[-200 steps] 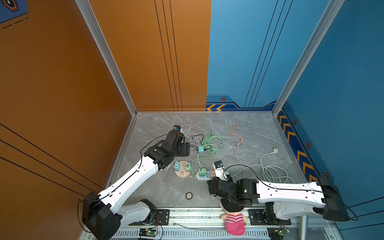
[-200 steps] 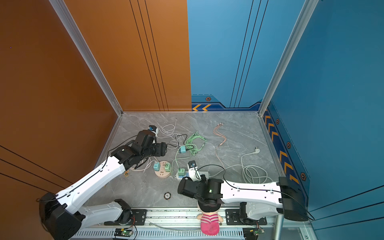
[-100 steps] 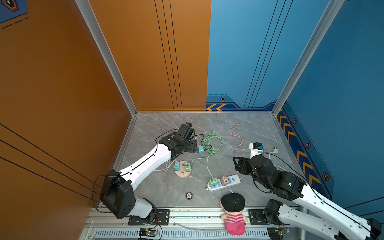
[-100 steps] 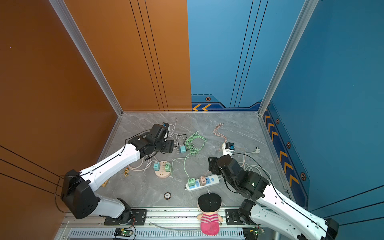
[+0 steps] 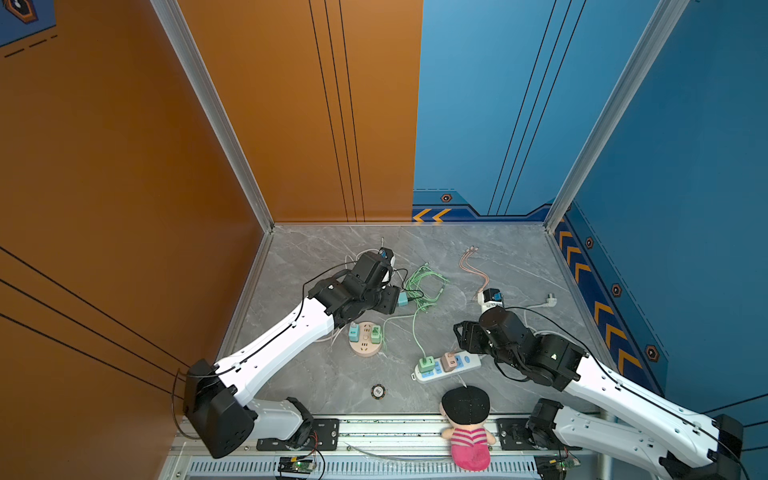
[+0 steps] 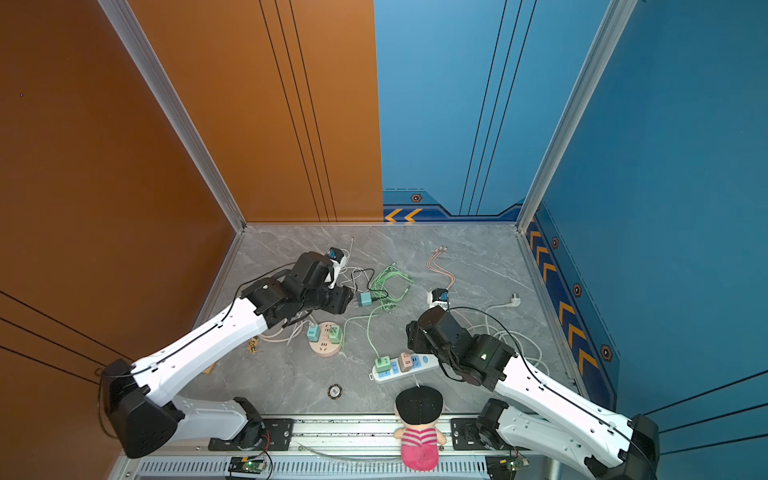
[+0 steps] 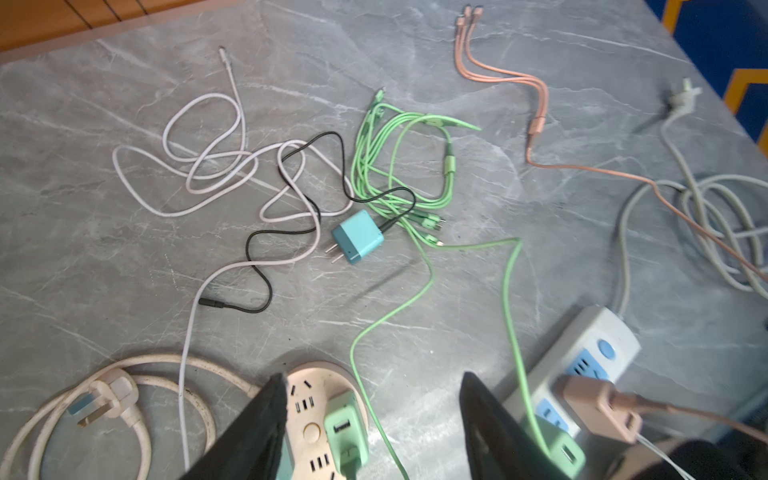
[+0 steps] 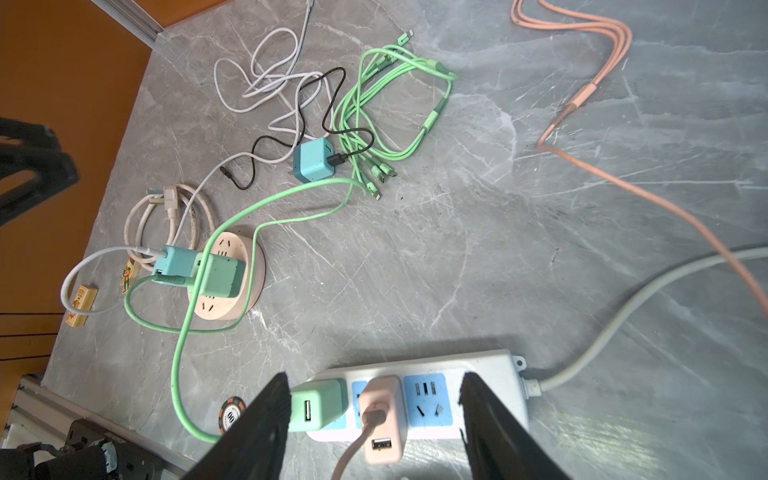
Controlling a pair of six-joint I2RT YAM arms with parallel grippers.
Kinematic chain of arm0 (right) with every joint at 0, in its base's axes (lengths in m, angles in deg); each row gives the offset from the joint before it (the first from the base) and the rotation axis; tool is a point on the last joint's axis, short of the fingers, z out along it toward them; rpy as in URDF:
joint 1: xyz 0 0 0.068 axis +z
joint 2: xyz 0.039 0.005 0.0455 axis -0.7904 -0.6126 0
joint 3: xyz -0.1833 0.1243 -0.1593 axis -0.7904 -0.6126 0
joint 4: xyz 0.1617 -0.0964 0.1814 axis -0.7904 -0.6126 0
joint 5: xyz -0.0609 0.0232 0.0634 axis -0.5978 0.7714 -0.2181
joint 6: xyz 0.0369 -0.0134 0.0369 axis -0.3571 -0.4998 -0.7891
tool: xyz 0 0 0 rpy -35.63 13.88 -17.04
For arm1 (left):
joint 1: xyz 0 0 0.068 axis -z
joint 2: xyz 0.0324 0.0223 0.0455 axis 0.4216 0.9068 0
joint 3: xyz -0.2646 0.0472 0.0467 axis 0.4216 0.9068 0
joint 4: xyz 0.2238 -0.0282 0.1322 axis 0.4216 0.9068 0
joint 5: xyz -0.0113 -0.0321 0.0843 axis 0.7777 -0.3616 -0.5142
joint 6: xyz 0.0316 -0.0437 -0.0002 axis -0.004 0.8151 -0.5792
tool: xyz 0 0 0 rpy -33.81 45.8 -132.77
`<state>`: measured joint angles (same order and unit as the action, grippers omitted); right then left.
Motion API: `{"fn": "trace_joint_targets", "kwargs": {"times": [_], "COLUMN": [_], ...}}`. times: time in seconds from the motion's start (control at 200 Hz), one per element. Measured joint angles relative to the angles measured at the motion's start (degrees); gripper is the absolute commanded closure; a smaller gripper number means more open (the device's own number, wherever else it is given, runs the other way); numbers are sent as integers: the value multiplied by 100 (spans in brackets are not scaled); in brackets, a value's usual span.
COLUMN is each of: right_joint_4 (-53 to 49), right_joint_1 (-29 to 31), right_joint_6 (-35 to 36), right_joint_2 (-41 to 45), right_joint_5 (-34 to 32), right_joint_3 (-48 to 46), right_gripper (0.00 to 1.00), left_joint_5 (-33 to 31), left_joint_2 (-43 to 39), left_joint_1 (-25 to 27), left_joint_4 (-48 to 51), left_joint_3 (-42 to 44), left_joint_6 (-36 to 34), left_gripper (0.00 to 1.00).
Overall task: Insert the plug
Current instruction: 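Move both grippers toward the white power strip nearer the robot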
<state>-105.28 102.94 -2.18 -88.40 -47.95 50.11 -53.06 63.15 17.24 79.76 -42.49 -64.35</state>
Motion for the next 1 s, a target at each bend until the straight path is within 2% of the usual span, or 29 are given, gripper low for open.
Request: {"fn": "trace_joint_targets", "kwargs": {"times": [0.18,0.285,0.37,0.491,0.666,0.776,0.791,0.821,1.001], "right_joint_4": [146,155,155,155,184,243,245,247,251], "right_joint_1": [79,149,186,229,354,455,463,479,490], "right_joint_6": [221,299,363,424,501,531,531,531,527], "right_joint_2": [-404,-651,-739,-780,-931,-1025,-1032,-1045,-1043], "right_joint_5": [426,592,680,767,890,903,916,916,918], "right_joint_3": [0,-2,-7,-9,-20,-105,-118,-149,-282], "right_gripper": [36,36,36,36,38,39,39,39,40], "left_joint_5": [492,697,863,861,866,745,715,654,546], "left_joint_2": [-610,-752,-811,-708,-507,-459,-439,-398,-52], "left_joint_1": [507,715,1051,1659,2286,2341,2350,2352,2354], "left_joint_4": [748,1211,1381,1401,796,173,79,-116,-1196], "left_joint_3": [-315,-299,24,761,1805,2304,2356,2444,2625], "left_joint_6": [-37,-31,4,149,317,369,369,361,81], "left_gripper": [35,30,23,20,15,15,11,9,9]}}
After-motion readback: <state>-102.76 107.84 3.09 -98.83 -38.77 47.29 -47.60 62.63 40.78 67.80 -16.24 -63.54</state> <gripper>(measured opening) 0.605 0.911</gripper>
